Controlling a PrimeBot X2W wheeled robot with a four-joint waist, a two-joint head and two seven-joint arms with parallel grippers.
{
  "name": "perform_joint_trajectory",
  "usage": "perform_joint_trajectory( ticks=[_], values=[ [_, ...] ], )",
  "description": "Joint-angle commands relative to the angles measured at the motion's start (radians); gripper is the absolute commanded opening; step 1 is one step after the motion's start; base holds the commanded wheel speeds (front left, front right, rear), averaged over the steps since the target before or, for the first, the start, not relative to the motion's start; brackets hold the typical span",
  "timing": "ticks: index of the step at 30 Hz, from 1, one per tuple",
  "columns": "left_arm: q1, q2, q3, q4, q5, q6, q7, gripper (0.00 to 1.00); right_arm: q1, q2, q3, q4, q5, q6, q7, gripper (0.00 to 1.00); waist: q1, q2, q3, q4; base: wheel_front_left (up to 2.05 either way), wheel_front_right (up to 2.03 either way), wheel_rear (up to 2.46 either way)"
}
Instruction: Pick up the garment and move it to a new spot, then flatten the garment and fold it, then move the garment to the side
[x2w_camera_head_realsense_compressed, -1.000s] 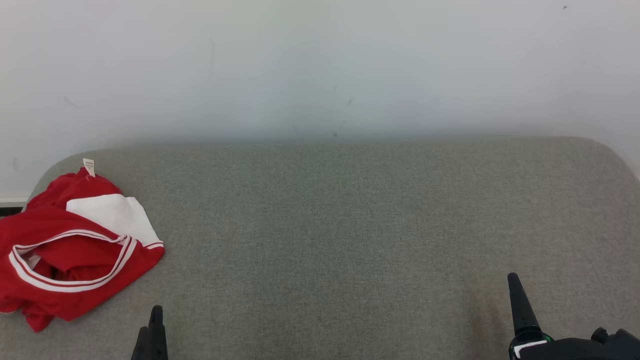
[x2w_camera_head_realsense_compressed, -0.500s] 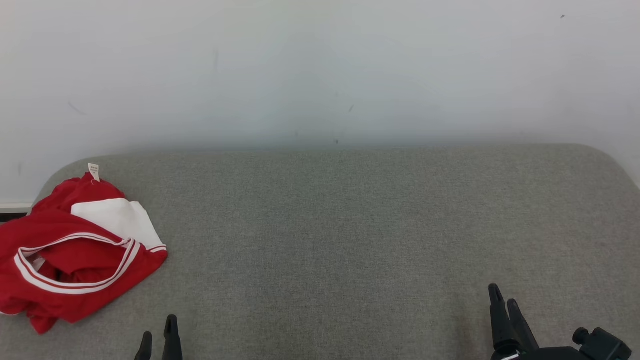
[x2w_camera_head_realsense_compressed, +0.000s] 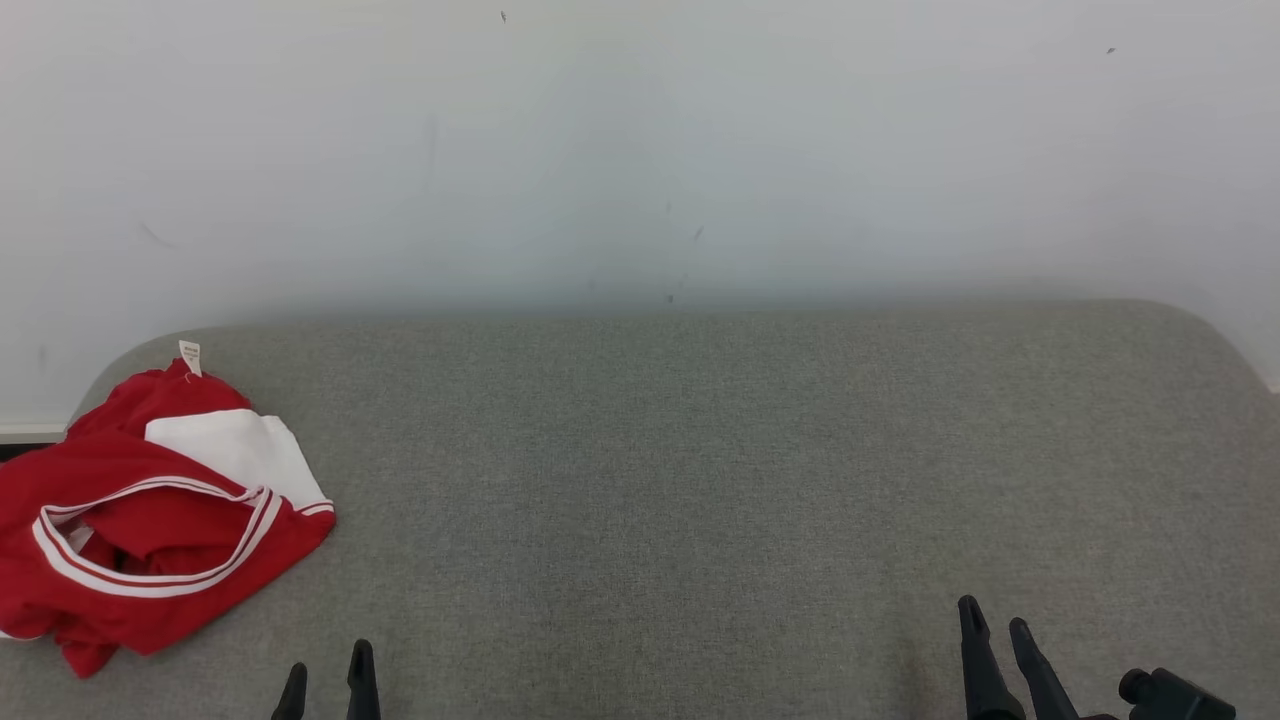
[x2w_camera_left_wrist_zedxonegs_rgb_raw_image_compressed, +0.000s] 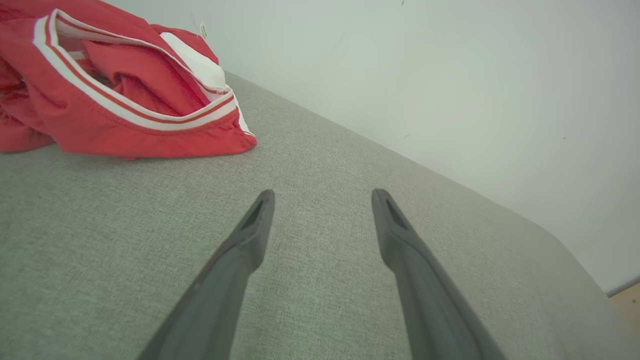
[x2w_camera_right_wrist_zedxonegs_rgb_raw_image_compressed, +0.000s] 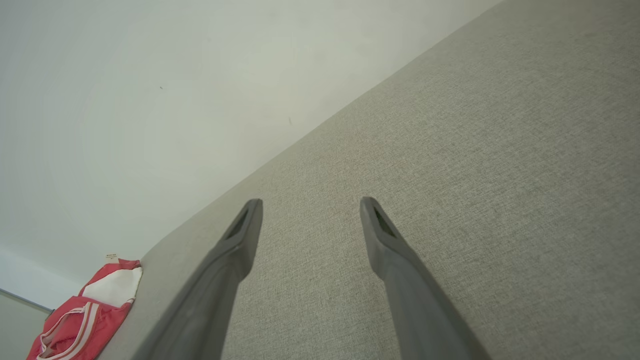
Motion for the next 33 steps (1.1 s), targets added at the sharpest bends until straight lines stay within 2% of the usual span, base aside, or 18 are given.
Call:
perform_joint_trajectory(
  ticks=[1, 33],
  values=[
    [0.009, 0.012, -0.003, -0.015, 0.041, 0.003, -0.013, 1.00, 0.002, -0.003, 0.004, -0.003, -0.038, -0.001, -0.012, 1.00, 0.0000, 0.0000, -0.004, -0.001, 0.00, 0.00, 0.00],
    [0.063, 0.012, -0.035, -0.030, 0.331, 0.010, -0.089, 1.00, 0.034, -0.004, 0.056, 0.053, -0.329, -0.002, -0.089, 1.00, 0.0000, 0.0000, -0.050, -0.006, 0.00, 0.00, 0.00]
  ],
)
